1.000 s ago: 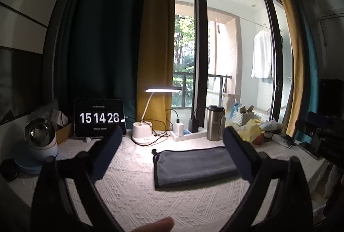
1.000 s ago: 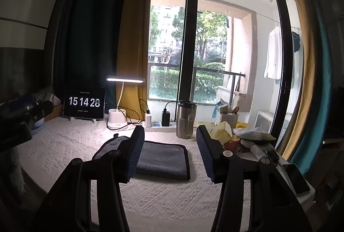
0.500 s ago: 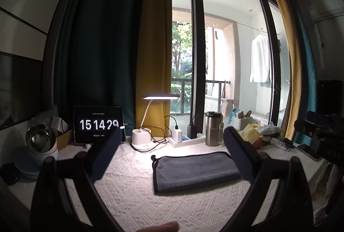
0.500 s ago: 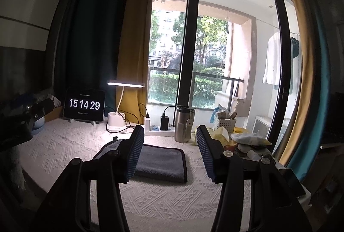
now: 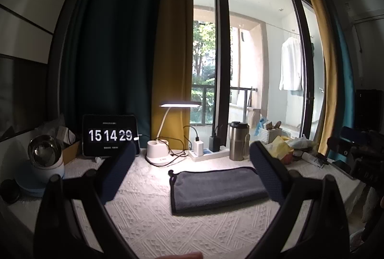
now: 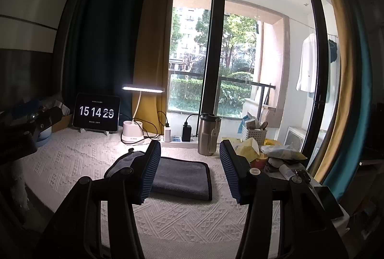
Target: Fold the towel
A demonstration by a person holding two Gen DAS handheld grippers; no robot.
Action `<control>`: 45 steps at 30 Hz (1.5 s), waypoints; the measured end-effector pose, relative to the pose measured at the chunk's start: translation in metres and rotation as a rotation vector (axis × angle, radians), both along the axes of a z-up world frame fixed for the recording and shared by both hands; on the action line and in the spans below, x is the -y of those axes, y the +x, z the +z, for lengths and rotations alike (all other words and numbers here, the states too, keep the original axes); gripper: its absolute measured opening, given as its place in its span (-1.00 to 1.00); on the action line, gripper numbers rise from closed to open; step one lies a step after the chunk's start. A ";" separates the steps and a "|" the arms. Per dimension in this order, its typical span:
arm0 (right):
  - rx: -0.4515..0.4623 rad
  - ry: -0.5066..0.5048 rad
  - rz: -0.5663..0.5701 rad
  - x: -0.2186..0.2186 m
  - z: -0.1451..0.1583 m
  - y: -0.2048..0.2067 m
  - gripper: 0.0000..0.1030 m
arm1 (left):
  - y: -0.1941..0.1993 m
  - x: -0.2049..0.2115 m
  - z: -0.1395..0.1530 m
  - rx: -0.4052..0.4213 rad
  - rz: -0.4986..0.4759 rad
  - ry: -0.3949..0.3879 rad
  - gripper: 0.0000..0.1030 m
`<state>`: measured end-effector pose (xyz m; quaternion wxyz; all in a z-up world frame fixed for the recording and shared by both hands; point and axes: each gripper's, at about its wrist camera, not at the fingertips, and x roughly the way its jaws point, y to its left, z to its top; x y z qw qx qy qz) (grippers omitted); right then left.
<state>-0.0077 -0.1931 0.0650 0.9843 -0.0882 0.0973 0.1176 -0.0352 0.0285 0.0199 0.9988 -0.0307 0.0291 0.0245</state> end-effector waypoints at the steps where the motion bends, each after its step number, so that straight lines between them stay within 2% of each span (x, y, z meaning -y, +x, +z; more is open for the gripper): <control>1: -0.001 0.000 0.000 0.000 0.000 0.000 0.05 | 0.000 0.000 0.000 0.000 -0.001 0.000 0.88; 45: -0.006 0.015 -0.011 -0.001 0.000 0.005 0.05 | 0.006 0.000 0.000 -0.034 0.000 -0.021 0.88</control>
